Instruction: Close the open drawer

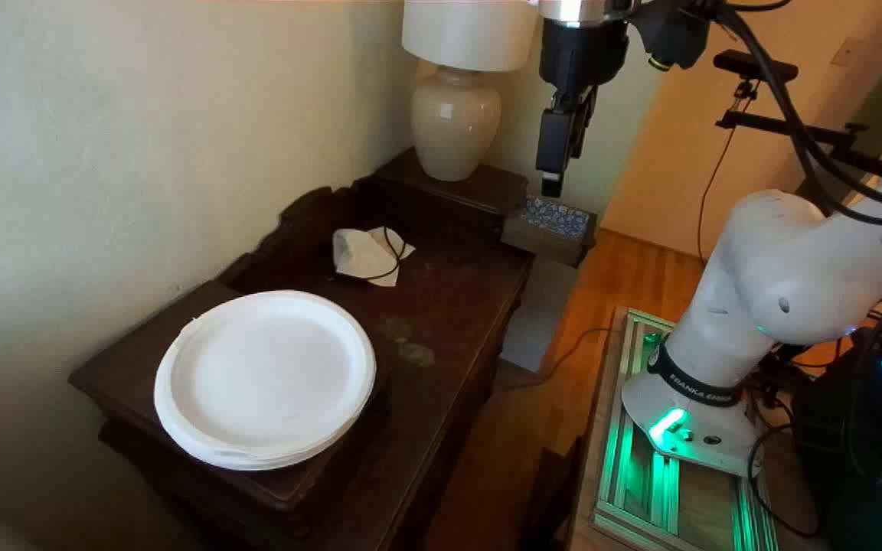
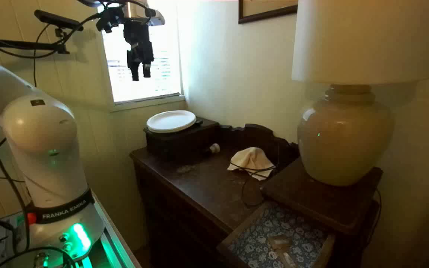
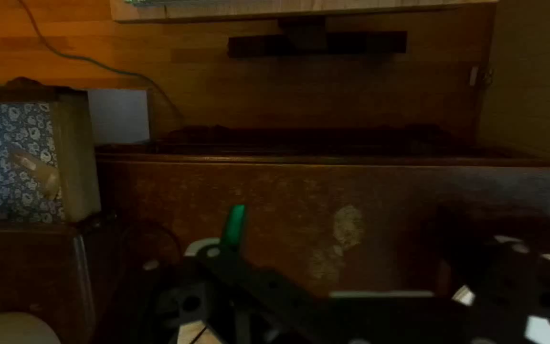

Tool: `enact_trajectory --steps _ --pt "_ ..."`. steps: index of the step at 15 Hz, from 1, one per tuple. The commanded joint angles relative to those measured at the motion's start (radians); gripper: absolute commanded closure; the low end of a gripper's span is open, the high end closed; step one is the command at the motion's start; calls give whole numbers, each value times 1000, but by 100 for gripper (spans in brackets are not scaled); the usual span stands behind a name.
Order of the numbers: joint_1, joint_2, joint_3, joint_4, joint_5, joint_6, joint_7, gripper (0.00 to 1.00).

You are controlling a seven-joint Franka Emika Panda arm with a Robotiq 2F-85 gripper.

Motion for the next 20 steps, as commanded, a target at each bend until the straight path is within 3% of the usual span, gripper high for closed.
enact_trajectory --steps 1,8,12,16,20 --pt "11 3 -7 3 -5 -2 6 0" --pt "-2 10 -18 -17 -1 43 21 0" --pt "-6 -66 -59 -123 -15 118 -3 0" --pt "6 -209 -170 -306 -79 129 -201 0" --pt "-37 -332 -327 -477 -285 158 -479 0"
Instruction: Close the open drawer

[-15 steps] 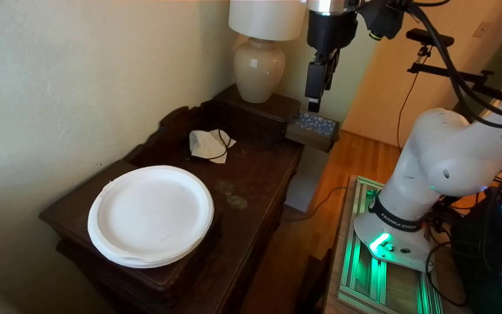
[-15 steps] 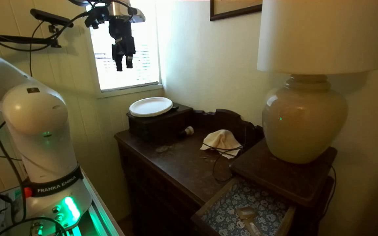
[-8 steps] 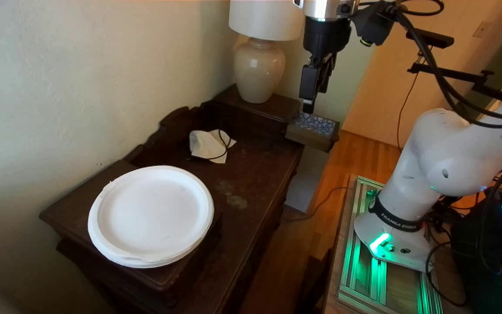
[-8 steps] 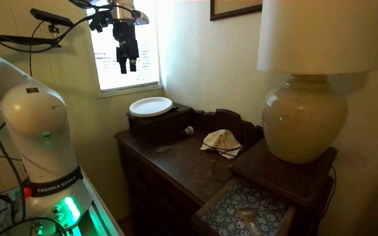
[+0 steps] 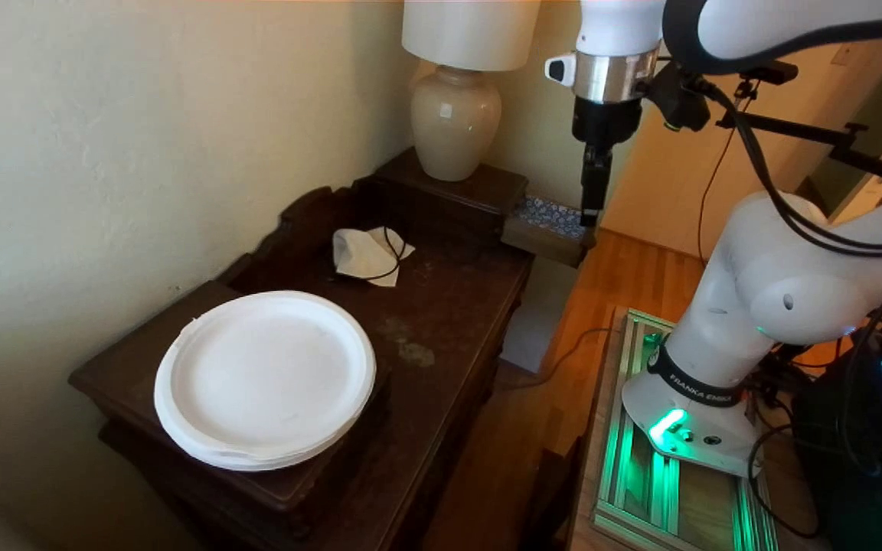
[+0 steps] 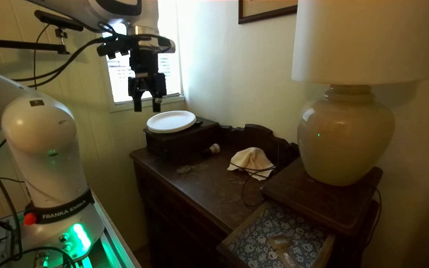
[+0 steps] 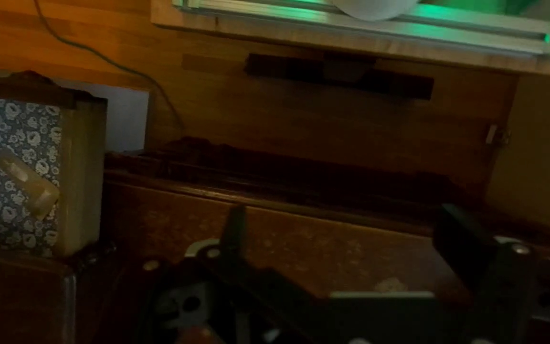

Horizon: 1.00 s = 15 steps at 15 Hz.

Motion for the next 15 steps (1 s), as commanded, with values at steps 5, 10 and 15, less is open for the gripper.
enact_trajectory --steps 5,10,15 --pt "-199 -66 -274 -60 -334 56 -180 0" --pt "-203 -68 -274 -57 -310 46 -181 0" --pt "-228 -21 -277 -46 -348 110 -123 0"
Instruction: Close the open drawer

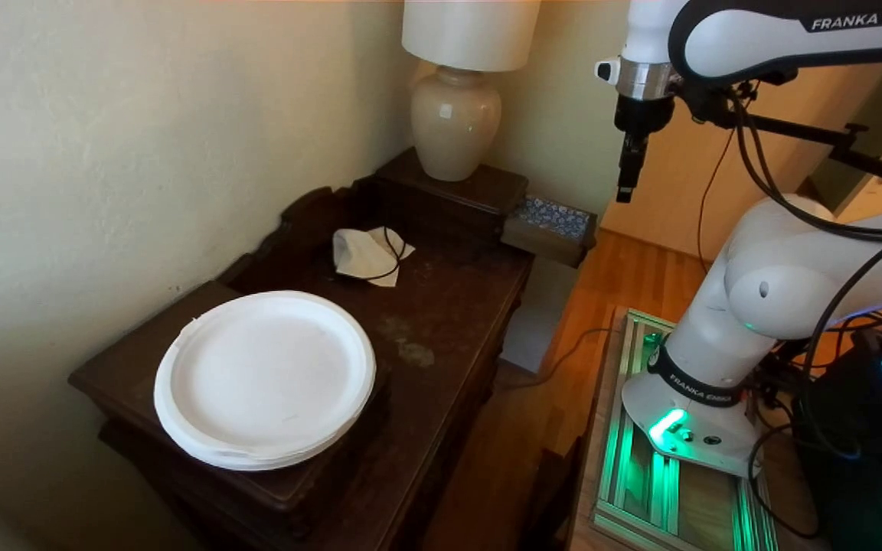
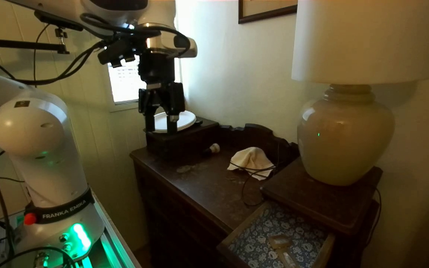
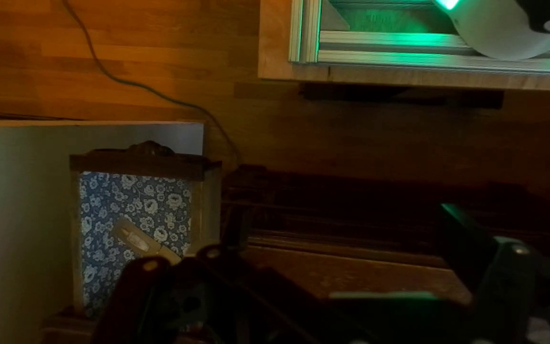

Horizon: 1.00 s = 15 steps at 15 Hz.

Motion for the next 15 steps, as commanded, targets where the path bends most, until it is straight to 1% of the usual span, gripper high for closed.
enact_trajectory --steps 1,3,5,8,9,11,12,13,15 --pt "-29 70 -32 17 -23 68 31 0" --pt "-51 122 -83 1 -28 123 16 0" --pt "-68 189 -149 -3 -9 168 -22 0" --pt "-105 293 -213 -8 -1 222 -60 0" --pt "-78 314 -268 -8 -32 227 -45 0" --pt "-89 376 -317 -9 -47 252 -52 0" --pt "-91 410 -347 -9 -64 272 -58 25" --pt "-88 443 -373 -9 -85 299 -61 26" --pt "-84 498 -422 -9 -136 390 -44 41"
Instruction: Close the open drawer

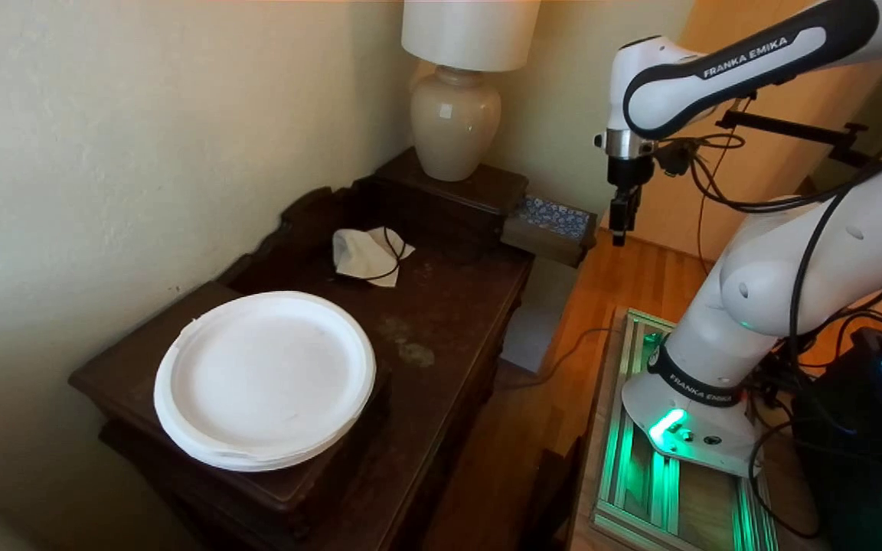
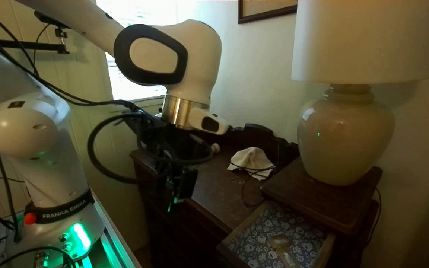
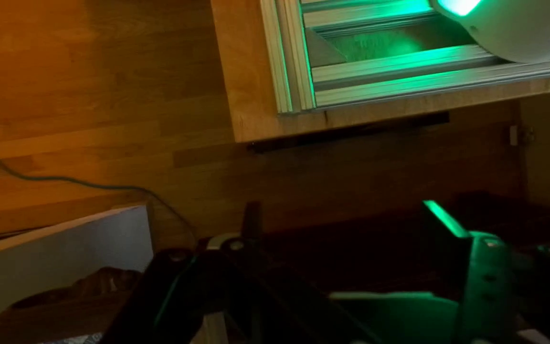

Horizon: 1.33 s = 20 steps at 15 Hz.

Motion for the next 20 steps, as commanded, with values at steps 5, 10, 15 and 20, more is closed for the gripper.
enact_trajectory --steps 5,10,15,20 --pt "-14 245 -121 0 -272 441 116 77" --pt "0 289 -142 1 -277 508 143 86" --pt "1 290 -140 6 -276 508 143 99" --pt "6 400 -161 5 -277 644 144 97"
